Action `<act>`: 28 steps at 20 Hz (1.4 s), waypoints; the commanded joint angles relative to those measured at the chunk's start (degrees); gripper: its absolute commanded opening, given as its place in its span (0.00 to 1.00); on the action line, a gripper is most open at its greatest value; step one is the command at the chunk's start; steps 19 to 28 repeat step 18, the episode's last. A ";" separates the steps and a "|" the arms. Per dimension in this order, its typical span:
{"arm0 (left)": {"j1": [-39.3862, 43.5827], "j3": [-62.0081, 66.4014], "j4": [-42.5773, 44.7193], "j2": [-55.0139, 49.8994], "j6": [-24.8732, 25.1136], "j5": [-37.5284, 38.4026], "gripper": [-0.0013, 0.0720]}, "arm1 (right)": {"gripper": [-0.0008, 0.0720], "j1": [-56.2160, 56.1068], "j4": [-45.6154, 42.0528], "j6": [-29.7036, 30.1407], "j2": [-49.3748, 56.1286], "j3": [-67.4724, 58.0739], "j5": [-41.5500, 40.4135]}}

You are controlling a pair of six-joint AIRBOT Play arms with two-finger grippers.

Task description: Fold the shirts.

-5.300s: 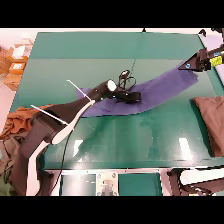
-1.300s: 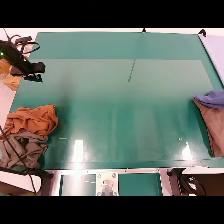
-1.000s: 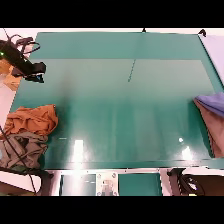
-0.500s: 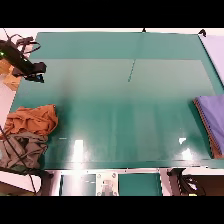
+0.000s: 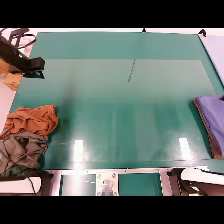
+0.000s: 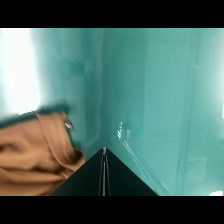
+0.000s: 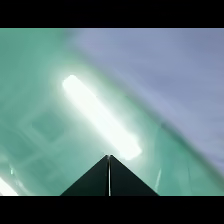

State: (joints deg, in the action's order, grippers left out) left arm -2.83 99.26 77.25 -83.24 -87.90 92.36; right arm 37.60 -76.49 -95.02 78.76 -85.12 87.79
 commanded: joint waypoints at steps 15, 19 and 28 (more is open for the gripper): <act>12.41 -47.30 -2.71 32.92 -9.40 -11.87 0.06 | 0.03 -30.67 8.13 3.78 -29.88 46.23 -14.08; 12.41 -47.30 -2.71 32.92 -9.77 -11.78 0.06 | 0.03 -30.67 8.13 3.78 -29.88 46.23 -14.05; 12.41 -47.30 -2.71 32.92 -9.77 -11.78 0.06 | 0.03 -30.67 8.13 3.78 -29.88 46.23 -14.05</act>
